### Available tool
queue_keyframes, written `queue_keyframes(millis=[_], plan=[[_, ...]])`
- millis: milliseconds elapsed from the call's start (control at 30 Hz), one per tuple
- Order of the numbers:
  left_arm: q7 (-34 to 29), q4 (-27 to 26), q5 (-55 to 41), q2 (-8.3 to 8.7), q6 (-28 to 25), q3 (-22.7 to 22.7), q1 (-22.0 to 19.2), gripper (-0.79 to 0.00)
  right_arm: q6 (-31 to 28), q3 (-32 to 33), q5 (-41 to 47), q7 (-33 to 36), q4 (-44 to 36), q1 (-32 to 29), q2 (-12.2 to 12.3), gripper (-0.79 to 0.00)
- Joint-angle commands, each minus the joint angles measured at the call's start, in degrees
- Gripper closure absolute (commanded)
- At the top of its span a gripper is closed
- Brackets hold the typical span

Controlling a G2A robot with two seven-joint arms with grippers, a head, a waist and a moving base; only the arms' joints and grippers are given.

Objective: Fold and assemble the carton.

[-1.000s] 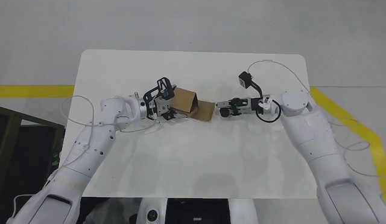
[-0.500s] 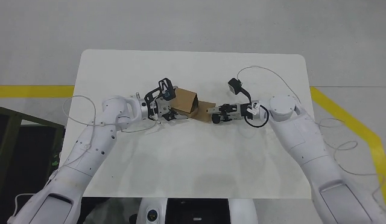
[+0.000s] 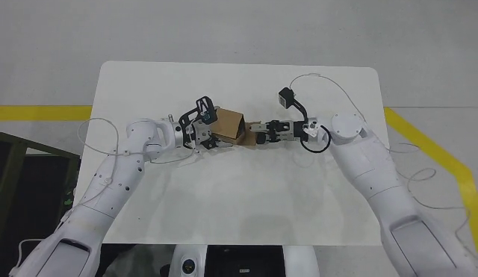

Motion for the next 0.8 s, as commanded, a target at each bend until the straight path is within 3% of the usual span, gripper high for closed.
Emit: queue_keyframes(millis=[0,767], plan=[[0.0,0.0,0.0,0.0,0.1,-0.1,0.0,-0.785,-0.3,-0.1,0.5,0.1,0.2,0.1,-0.1,-0.388],[-0.5,0.1,0.1,-0.02,-0.1,-0.1,-0.1,-0.785,-3.4,-2.2,4.7,0.9,3.6,1.9,-2.2,-0.252]])
